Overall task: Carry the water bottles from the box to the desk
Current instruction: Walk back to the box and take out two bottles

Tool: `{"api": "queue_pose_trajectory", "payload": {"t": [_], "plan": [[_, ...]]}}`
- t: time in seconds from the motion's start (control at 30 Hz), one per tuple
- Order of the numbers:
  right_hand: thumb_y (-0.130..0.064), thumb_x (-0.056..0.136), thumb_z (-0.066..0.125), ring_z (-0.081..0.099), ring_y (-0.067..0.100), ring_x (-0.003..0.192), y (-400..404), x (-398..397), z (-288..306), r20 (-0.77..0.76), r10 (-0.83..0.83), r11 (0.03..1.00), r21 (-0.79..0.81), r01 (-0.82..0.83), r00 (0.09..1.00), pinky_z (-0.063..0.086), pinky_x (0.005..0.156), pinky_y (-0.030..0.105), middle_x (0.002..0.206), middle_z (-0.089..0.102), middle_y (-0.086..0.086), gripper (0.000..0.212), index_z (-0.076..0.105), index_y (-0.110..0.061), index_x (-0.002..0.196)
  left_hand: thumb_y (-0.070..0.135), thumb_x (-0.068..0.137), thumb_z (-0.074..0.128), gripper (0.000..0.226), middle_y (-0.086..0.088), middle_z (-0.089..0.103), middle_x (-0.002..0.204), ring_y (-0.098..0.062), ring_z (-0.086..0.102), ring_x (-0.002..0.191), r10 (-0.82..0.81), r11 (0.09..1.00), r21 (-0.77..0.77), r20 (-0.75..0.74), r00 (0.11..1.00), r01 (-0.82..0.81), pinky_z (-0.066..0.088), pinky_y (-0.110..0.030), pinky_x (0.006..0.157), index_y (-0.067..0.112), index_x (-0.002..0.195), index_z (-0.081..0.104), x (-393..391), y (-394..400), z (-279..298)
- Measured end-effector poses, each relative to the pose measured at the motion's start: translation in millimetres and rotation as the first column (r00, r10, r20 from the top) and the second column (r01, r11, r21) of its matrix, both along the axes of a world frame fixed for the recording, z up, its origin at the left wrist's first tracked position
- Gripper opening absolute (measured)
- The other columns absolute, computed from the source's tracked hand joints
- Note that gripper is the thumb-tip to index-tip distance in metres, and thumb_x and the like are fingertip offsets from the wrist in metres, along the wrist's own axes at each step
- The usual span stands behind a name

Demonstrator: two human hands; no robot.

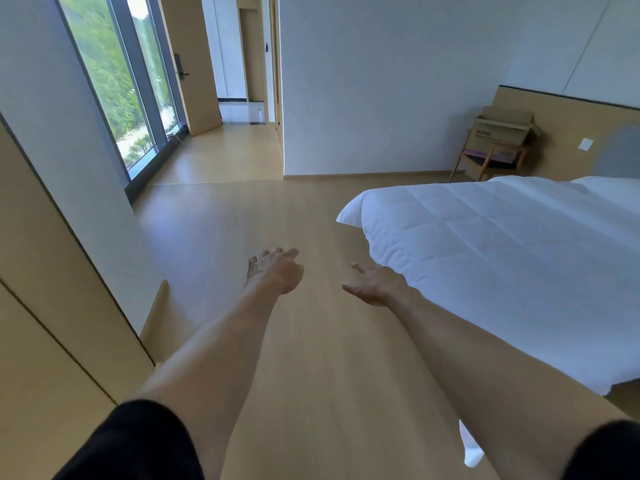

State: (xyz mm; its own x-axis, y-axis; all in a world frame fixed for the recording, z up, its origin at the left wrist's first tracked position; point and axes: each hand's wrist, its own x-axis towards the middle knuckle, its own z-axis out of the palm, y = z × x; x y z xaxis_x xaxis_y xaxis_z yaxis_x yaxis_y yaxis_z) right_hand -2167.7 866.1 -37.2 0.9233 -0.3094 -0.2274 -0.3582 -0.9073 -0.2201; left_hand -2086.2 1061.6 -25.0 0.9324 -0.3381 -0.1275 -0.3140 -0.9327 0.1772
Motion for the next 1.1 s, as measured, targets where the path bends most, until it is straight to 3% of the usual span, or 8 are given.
{"api": "queue_pose_trajectory", "payload": {"t": [0.4,0.8,1.1], "plan": [[-0.065,0.092,0.045,0.038,0.025,0.144,-45,193,-14,-0.001,-0.001,1.000,-0.004,0.001,1.000,0.035,0.110,0.042,0.159,0.035,0.001,0.071,0.028,-0.037,0.155,0.044,0.104,0.036,0.052,-0.002,0.036,0.160,-0.027,0.030,0.147,0.005,1.000,0.004,0.010,1.000,-0.005,0.023,-0.045,0.120,0.034,0.155,0.034,183,-35,-9],[-0.060,0.096,0.044,0.038,0.024,0.144,-117,429,1,0.020,0.126,0.992,-0.008,-0.126,0.992,0.035,0.111,0.039,0.160,0.035,-0.004,0.067,0.030,-0.031,0.155,0.043,0.104,0.036,0.051,-0.002,0.037,0.159,-0.027,0.031,0.146,0.098,0.995,0.010,0.020,0.995,-0.098,0.023,-0.044,0.119,0.033,0.154,0.035,405,-110,9],[-0.057,0.095,0.047,0.045,0.026,0.137,-146,568,-10,-0.014,0.117,0.993,-0.003,-0.117,0.993,0.037,0.105,0.042,0.152,0.045,0.002,0.065,0.033,-0.031,0.152,0.043,0.103,0.039,0.052,0.000,0.038,0.159,-0.027,0.033,0.146,0.061,0.998,0.006,0.008,0.998,-0.061,0.025,-0.042,0.117,0.034,0.155,0.034,539,-155,-9]]}}
